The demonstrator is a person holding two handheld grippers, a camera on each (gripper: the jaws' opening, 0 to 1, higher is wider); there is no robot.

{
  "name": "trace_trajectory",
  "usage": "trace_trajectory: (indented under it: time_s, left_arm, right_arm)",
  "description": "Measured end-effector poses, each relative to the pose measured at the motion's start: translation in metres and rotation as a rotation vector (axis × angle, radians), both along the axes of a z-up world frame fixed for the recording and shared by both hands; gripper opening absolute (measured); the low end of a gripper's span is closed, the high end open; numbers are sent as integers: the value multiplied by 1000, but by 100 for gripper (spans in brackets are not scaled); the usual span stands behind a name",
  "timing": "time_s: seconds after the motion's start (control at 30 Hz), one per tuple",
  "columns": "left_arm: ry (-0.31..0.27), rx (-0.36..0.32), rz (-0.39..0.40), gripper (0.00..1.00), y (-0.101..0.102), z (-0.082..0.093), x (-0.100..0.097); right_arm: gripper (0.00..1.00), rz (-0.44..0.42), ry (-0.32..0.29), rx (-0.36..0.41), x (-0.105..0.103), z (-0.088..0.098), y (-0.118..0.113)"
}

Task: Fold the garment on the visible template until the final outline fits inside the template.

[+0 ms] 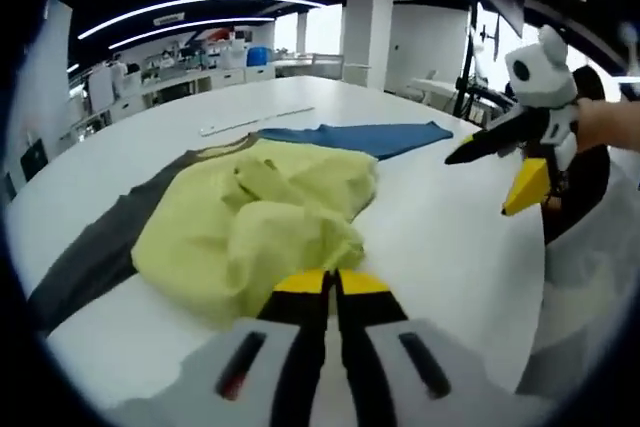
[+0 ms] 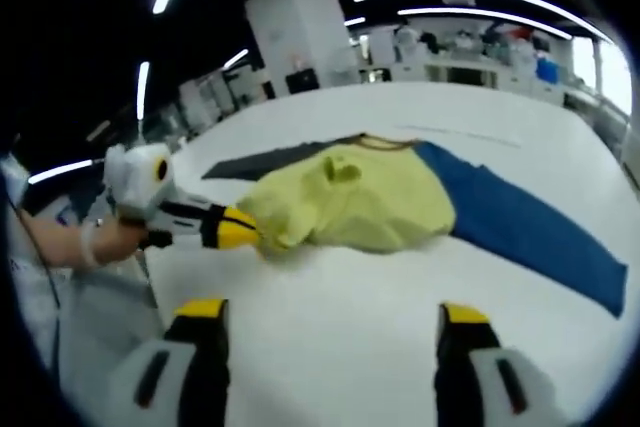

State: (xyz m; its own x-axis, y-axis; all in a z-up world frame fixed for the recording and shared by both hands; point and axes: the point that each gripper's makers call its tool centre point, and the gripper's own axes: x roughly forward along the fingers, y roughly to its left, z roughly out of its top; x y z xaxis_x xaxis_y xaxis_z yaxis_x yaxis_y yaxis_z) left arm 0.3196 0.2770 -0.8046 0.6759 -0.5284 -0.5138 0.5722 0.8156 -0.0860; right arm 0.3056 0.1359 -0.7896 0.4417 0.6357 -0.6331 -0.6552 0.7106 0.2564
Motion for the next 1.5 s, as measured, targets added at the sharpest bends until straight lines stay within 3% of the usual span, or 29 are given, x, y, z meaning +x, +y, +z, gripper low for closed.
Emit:
trace_trajectory:
  time_s: [0.27, 0.43, 0.57, 1.03, 1.3, 1.5]
  left_arm:
    - [-5, -44, 101, 0, 39, 13, 2]
    - [-13, -50, 145, 0, 59, 21, 0]
    - [-11, -51, 173, 0, 71, 21, -2]
    - [-5, -56, 213, 0, 85, 23, -7]
    - [0, -61, 232, 0, 92, 23, -11]
    - [4, -59, 237, 0, 95, 22, -13]
  right_arm:
    - [64, 21, 10, 32, 17, -5, 28]
    - [44, 35, 29, 70, 23, -8, 52]
    - [39, 43, 42, 78, 38, -21, 63]
    - [23, -7, 99, 99, 62, -38, 89]
    - [17, -11, 142, 112, 58, -45, 94]
    - [8, -24, 153, 128, 48, -38, 98]
